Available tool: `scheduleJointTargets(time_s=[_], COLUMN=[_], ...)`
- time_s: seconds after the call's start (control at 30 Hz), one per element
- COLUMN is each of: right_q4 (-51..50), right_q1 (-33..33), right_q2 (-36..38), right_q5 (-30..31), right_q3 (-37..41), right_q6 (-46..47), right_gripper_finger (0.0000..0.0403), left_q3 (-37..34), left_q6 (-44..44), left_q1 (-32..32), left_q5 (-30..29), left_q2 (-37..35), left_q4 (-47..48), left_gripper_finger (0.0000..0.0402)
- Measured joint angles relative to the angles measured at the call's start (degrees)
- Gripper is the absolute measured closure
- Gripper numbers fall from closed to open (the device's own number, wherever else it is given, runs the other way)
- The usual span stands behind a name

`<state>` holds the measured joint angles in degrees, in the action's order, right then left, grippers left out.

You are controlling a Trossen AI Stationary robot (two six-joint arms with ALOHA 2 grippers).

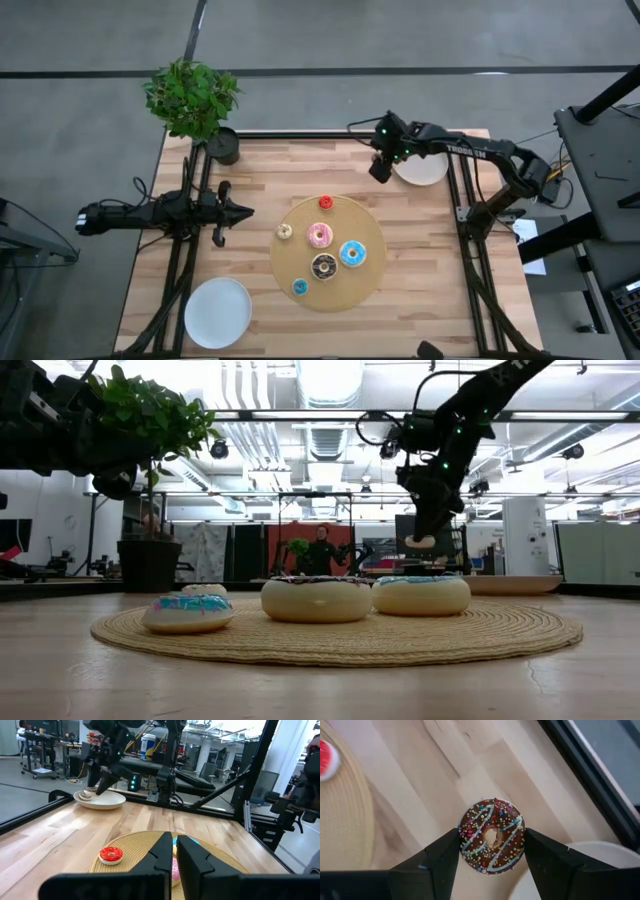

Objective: Pick & Place donuts
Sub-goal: Put the small brown donut on the gray plate

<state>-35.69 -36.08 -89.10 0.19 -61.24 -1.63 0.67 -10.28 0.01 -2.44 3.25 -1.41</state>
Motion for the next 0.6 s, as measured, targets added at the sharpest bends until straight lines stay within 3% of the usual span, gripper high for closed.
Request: scheduleJointTargets(time_s=[0.6], right_q4=[-0.14], right_q1=[-5.73], right_q2=[3.67], right_q5=[1.51], right_q3=[7.28], right_q6=[4.45], right_gripper_finger=[0.0197], left_q3=[0.00], left_q6=[0.00], left_q1=[0.02], left_q5=[0.00], left_q2=[0.00], left_q4=[0.00], left_gripper_finger=[0.0401])
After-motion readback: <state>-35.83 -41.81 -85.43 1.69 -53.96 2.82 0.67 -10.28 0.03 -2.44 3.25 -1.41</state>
